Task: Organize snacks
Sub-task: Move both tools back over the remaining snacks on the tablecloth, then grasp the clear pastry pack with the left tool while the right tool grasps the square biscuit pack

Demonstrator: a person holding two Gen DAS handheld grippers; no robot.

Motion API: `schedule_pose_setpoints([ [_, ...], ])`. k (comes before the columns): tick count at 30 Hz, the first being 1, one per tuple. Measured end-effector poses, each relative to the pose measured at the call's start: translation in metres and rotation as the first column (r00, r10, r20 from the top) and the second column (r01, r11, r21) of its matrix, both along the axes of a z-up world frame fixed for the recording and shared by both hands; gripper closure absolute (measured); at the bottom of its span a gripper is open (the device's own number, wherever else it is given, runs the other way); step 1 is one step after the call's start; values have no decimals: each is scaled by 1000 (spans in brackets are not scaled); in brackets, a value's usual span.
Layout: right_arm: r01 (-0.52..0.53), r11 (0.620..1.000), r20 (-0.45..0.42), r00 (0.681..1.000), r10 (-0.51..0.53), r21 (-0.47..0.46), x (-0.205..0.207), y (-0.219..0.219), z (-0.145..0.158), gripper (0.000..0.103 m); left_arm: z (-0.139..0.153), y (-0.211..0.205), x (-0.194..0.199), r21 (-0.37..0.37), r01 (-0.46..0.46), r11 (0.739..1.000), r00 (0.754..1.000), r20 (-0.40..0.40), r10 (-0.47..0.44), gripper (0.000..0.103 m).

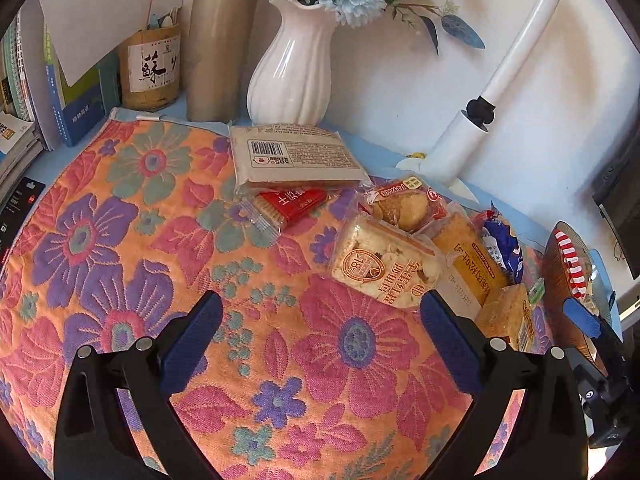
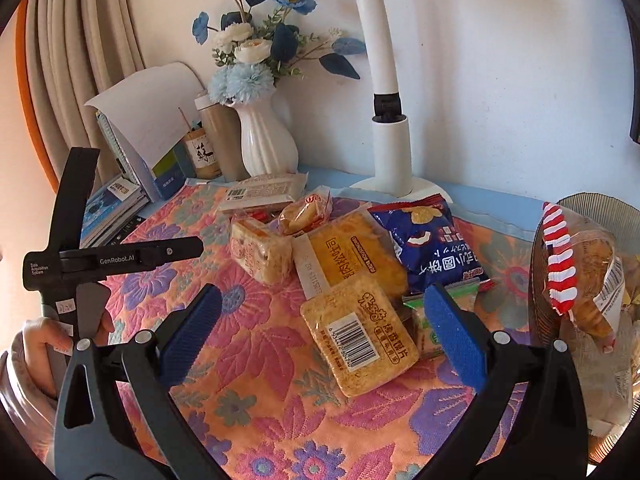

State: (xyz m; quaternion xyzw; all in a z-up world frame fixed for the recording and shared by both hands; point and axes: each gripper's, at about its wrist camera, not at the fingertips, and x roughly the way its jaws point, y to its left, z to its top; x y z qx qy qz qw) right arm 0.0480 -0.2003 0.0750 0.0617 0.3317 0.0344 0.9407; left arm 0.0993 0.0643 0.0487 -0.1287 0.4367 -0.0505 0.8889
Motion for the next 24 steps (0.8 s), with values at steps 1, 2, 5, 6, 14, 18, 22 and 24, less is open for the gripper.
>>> schedule_pose_setpoints([
  [1,0,1000,-25,1000,1,3,3,-1,-7,3,-3,-3,2,0,12,1000,1000,-4,-12,5],
  [2,3,1000,-50,999,-3,13,6,-2,-13,3,-6,-7,4,0,25,1000,1000,-6,-25,5],
  [5,22,998,-97,995,-17,52,14,-11,-29,3,-13,-20,13,4,64,998,998,-17,-64,5],
  [6,26,998,-114,993,-19,58,17,-12,-33,3,-16,-25,17,4,78,997,997,-26,-78,5],
  [14,17,999,-166,986,-23,-36,37,-6,-42,3,-37,-58,53,23,131,991,989,-65,-129,5],
  [18,12,986,-102,994,-29,-167,34,5,-55,3,-44,-72,51,127,140,982,990,-20,-139,5],
  [22,26,934,-152,985,-86,-356,46,28,-66,3,-48,-89,53,214,146,966,989,-46,-140,5],
  [24,30,891,-154,982,-112,-453,49,41,-71,3,-50,-96,54,254,149,956,989,-56,-140,5],
])
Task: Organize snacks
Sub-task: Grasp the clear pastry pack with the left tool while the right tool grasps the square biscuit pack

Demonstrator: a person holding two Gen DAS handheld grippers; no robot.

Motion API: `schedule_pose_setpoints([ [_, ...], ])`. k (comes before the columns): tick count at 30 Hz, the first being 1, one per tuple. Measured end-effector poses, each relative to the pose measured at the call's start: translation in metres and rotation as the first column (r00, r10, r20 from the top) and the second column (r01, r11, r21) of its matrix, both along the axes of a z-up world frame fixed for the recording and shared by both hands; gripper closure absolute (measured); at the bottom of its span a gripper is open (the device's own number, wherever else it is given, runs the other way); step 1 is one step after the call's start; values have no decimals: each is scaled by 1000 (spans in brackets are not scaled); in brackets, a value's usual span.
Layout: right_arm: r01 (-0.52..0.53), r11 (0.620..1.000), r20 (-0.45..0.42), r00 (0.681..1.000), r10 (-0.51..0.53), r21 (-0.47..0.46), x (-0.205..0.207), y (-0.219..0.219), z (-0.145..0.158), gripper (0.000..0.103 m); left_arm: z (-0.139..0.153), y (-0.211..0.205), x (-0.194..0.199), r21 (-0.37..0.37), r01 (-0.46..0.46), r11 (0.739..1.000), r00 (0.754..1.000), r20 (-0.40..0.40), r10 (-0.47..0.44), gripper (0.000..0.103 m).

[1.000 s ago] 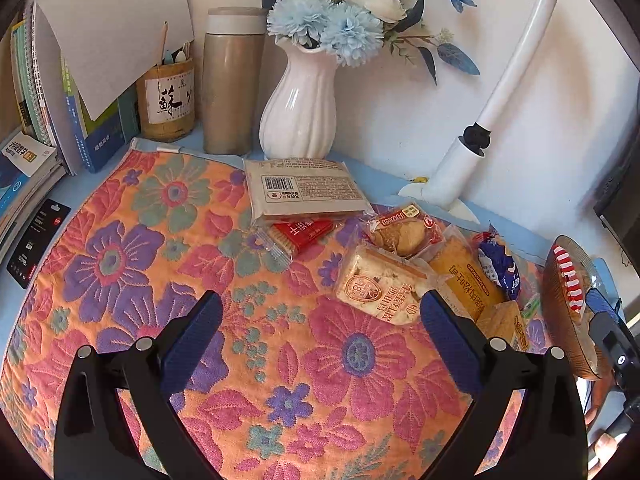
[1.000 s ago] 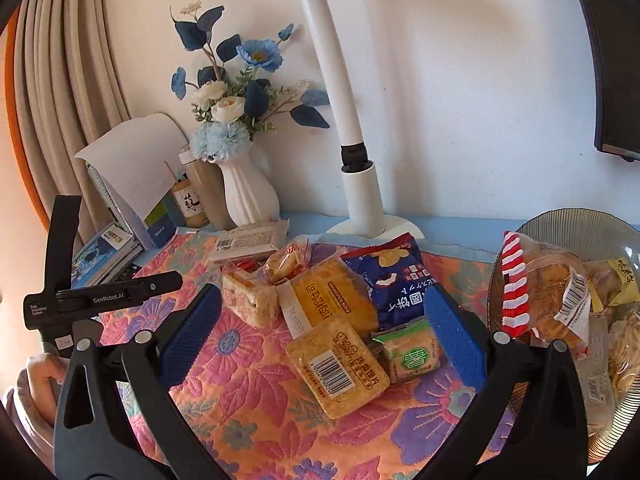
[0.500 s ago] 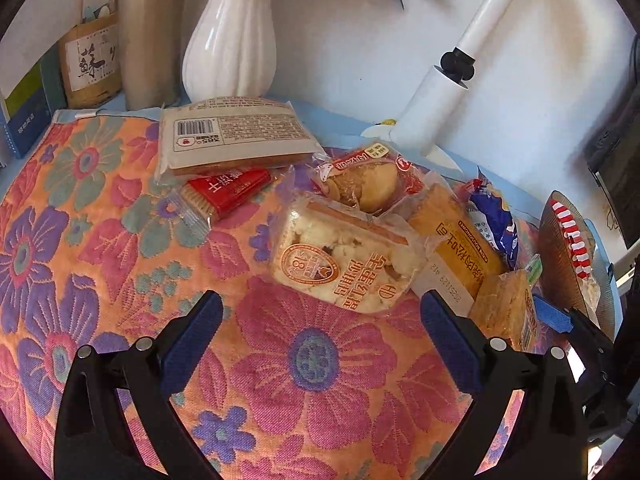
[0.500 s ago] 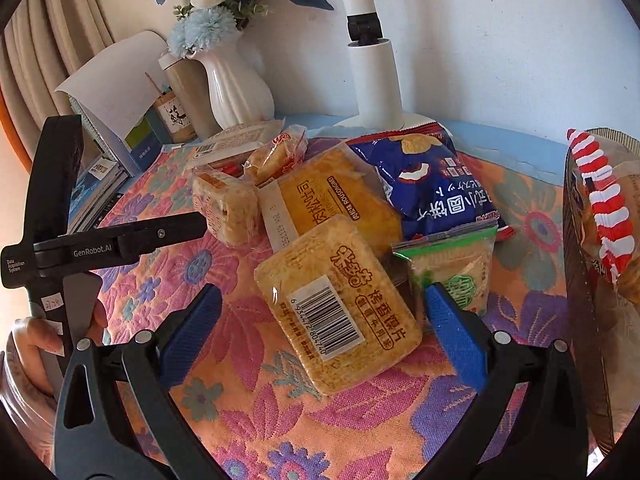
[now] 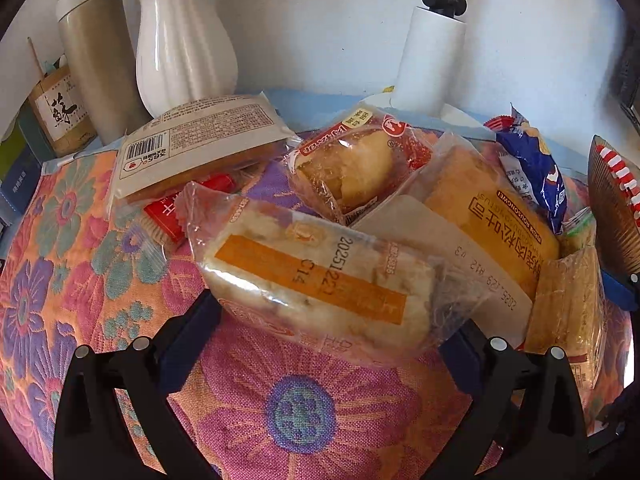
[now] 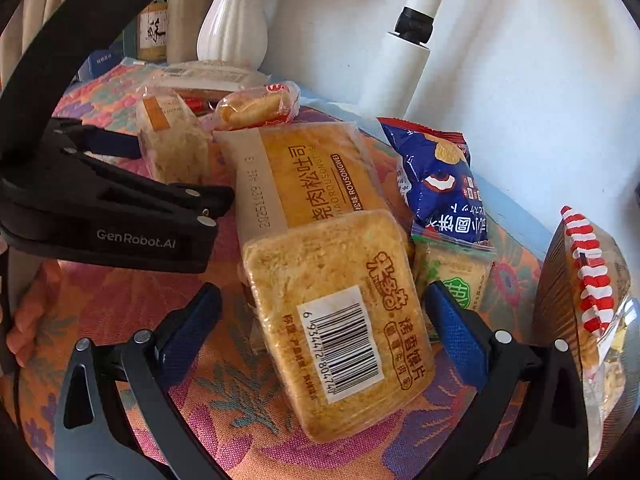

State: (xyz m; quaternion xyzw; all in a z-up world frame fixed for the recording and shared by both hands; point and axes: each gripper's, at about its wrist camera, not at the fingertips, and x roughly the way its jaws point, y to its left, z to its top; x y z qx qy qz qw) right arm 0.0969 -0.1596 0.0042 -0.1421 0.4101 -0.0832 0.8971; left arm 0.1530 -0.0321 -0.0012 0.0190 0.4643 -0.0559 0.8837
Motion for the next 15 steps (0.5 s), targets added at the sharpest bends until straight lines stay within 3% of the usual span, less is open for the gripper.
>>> schedule_pose_setpoints([
  [2,-14,1000,9,1000,14,-12,-3,1,1,3,0,-2,0,-7,-1,1000,1000,2,1,5],
  [5,-33,993,4,999,32,113,-9,-11,5,3,4,10,-4,-56,-4,998,1000,10,5,5],
  [9,-31,942,-29,999,44,334,-15,-31,3,3,6,17,-7,-97,-6,995,1000,17,8,5],
  [15,-36,873,-2,999,43,486,-21,-58,7,3,8,19,-11,-92,-6,996,1000,16,8,5],
])
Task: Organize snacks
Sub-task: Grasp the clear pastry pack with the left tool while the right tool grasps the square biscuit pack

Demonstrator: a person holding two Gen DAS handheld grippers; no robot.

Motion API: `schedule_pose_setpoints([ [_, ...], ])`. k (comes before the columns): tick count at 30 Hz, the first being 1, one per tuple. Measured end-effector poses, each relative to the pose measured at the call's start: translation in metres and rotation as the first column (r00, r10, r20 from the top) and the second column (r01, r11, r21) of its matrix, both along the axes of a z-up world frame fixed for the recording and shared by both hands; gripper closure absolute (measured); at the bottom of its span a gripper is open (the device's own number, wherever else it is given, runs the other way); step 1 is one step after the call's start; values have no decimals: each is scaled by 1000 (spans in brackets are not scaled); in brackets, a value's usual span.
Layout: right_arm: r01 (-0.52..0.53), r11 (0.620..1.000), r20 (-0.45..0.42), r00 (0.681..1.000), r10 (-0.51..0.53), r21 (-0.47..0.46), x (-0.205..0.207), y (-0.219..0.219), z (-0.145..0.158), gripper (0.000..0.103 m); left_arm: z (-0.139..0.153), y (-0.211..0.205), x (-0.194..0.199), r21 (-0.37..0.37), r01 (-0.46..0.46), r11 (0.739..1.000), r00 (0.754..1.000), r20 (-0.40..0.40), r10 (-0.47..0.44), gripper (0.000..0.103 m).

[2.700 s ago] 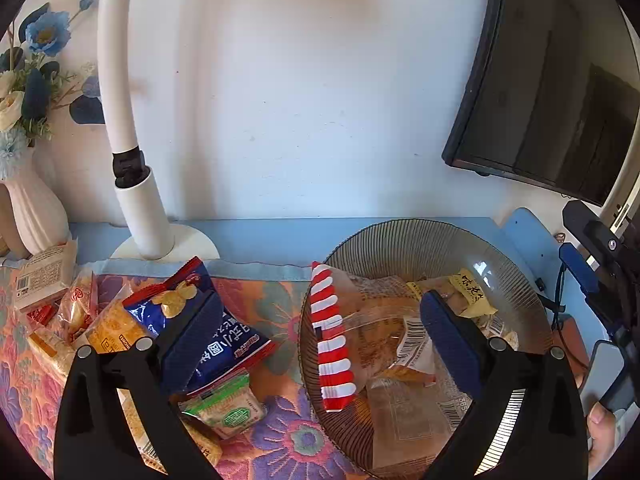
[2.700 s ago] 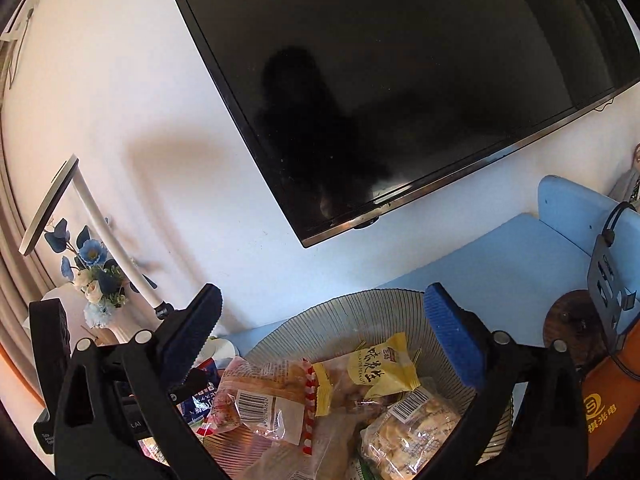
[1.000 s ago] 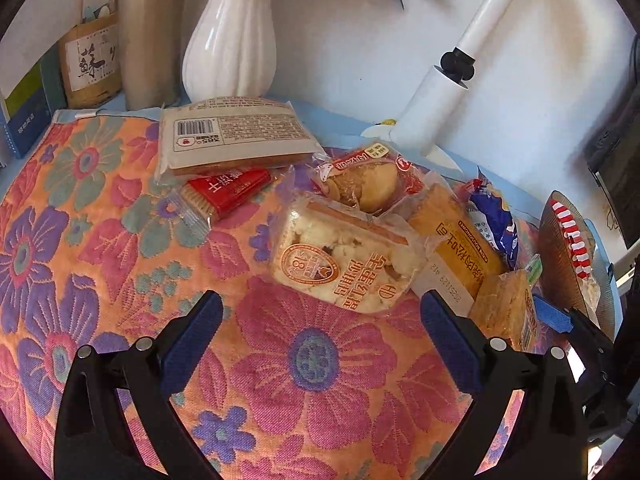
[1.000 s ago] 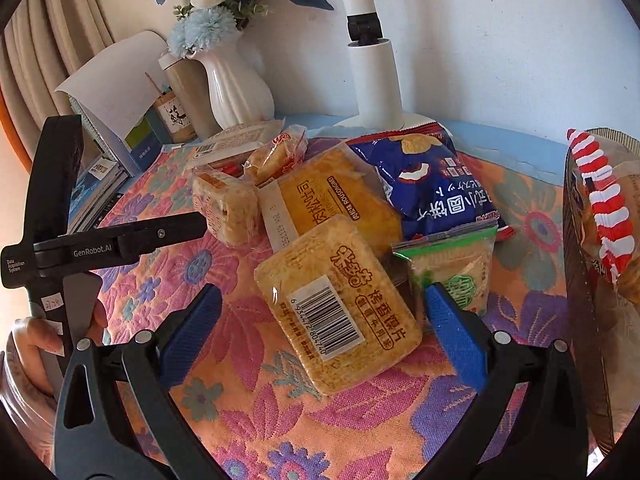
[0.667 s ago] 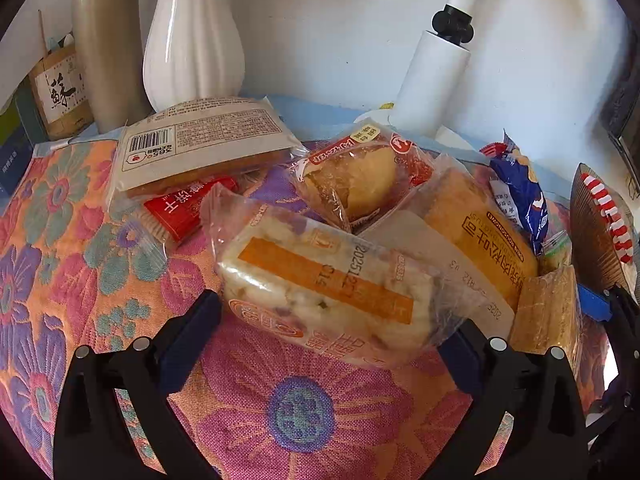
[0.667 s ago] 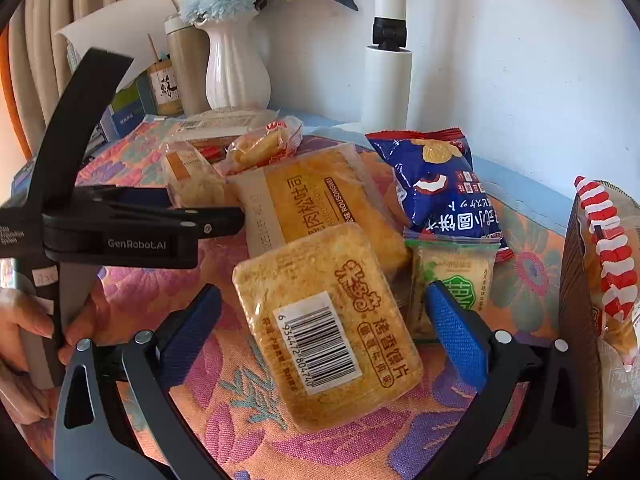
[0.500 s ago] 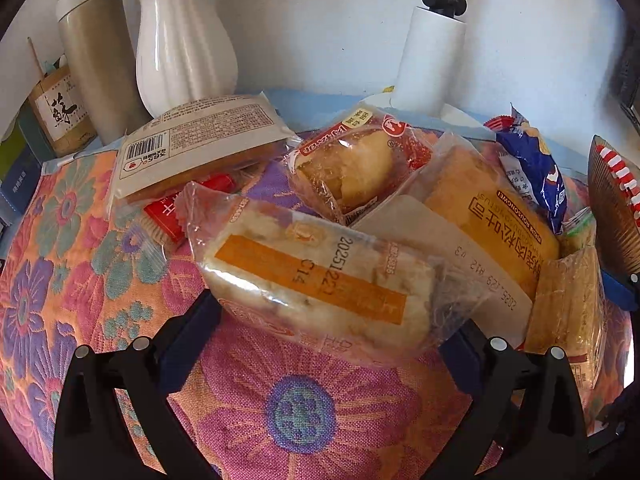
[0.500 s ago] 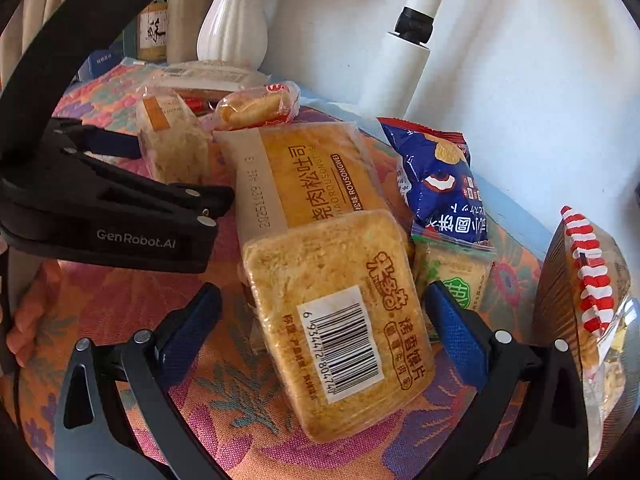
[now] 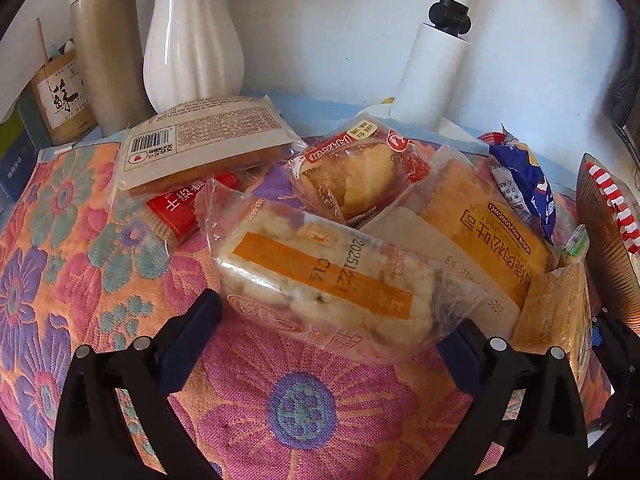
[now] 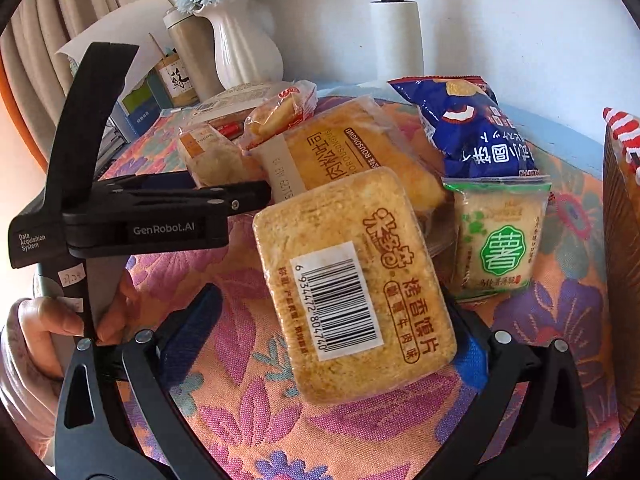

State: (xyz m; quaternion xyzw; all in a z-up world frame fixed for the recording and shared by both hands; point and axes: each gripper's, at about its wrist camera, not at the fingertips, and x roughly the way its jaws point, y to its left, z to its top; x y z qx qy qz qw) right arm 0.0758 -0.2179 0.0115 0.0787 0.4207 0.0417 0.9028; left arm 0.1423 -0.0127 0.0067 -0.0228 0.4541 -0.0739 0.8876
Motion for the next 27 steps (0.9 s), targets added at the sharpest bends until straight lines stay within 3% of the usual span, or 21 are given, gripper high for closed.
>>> schedule_pose_setpoints([
  [4,4,998,14,1000,-5,62,-1,-10,2,3,-1,-2,4,5,0,1000,1000,-1,0,5],
  [9,26,999,33,999,-27,36,-6,-12,7,3,-1,0,3,-16,-2,1000,1000,3,2,5],
  [14,59,998,45,997,-57,-36,-11,2,6,32,0,2,2,-19,-3,1000,1000,7,3,5],
  [16,48,998,59,997,-46,-28,-13,3,7,42,5,11,-3,-67,-15,998,999,45,18,22],
  [18,29,999,97,995,-26,-31,-16,8,10,45,9,21,-7,-130,-13,991,997,74,23,26],
  [24,-10,999,197,980,18,-40,-28,17,22,47,22,24,-23,-110,-26,994,986,160,44,26],
  [27,-2,999,242,970,11,-36,-40,15,26,47,24,28,-26,-118,-41,992,984,166,60,26],
])
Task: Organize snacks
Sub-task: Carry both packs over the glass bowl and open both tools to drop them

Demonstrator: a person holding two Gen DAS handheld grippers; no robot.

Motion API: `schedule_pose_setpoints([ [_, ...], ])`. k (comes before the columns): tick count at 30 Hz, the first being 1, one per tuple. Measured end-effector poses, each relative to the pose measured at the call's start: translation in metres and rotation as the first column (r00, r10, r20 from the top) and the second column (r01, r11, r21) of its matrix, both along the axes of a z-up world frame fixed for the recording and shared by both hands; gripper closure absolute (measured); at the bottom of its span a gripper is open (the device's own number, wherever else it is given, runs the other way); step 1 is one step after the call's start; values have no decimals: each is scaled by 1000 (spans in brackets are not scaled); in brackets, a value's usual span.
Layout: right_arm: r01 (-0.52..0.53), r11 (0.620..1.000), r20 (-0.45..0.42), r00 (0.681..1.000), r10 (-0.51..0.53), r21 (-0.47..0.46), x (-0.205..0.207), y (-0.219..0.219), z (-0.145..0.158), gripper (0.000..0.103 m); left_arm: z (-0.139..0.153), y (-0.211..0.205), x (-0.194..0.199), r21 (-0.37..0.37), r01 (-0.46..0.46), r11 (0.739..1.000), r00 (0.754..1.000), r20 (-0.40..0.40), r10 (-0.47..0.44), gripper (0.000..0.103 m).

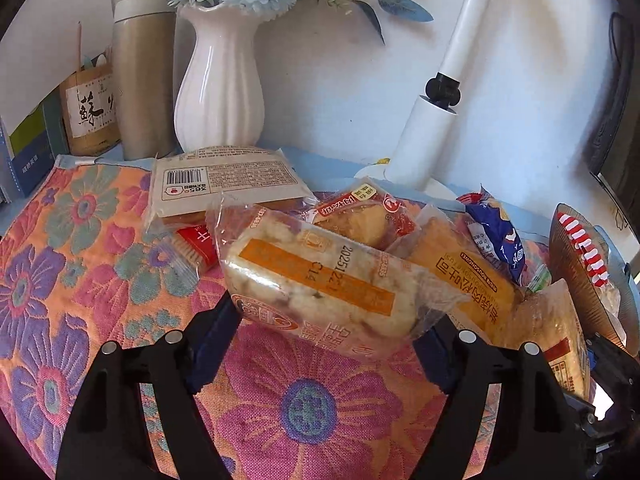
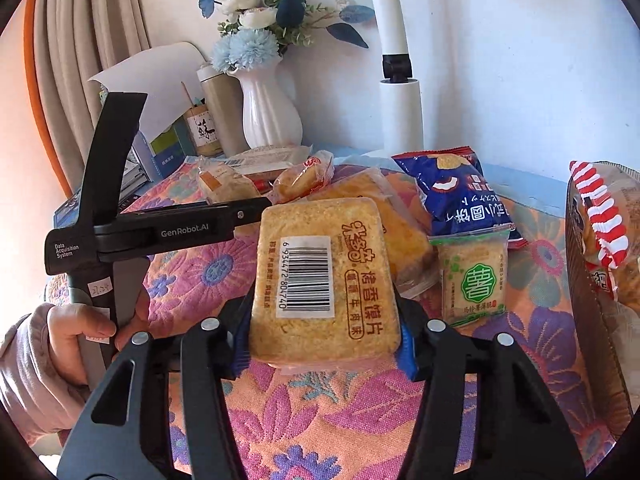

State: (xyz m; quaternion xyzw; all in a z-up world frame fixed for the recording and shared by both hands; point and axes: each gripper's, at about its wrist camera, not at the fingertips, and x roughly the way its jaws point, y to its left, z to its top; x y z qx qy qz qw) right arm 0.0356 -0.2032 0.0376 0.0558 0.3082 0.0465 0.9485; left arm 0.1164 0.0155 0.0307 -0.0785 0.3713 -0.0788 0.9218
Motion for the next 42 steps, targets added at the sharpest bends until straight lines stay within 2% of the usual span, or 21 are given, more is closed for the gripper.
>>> schedule_pose_setpoints([
  [4,-7,1000,66,998,7,9,-9,1,6,47,1,8,-2,-33,-24,999,1000,4,24,26],
  [16,-1,1000,197,980,0,7,-26,1,17,47,0,9,-7,-33,-37,999,998,41,38,26],
  [20,21,999,238,971,-28,31,-30,-6,21,47,1,9,-11,-14,-41,999,998,56,42,26],
  [24,50,998,270,961,-61,49,-35,-14,28,47,7,4,-15,36,-79,996,995,65,77,26],
  [26,60,996,278,958,-74,60,-38,-18,36,47,17,1,-18,25,-85,996,995,58,83,26],
  [29,72,992,294,951,-98,100,-46,-30,57,47,40,-14,-20,23,-53,998,998,47,52,26],
  [33,117,990,304,943,-134,73,-59,-52,96,47,79,-54,-14,31,20,999,1000,10,-20,26],
  [35,160,986,306,938,-164,36,-66,-69,115,47,96,-82,-11,6,89,996,996,0,-89,26],
  [39,246,969,286,929,-235,-2,-79,-114,145,47,119,-149,-13,23,215,976,976,3,-216,26],
  [42,305,952,263,920,-290,-21,-85,-149,158,47,122,-198,-14,-3,314,949,949,-27,-314,26],
])
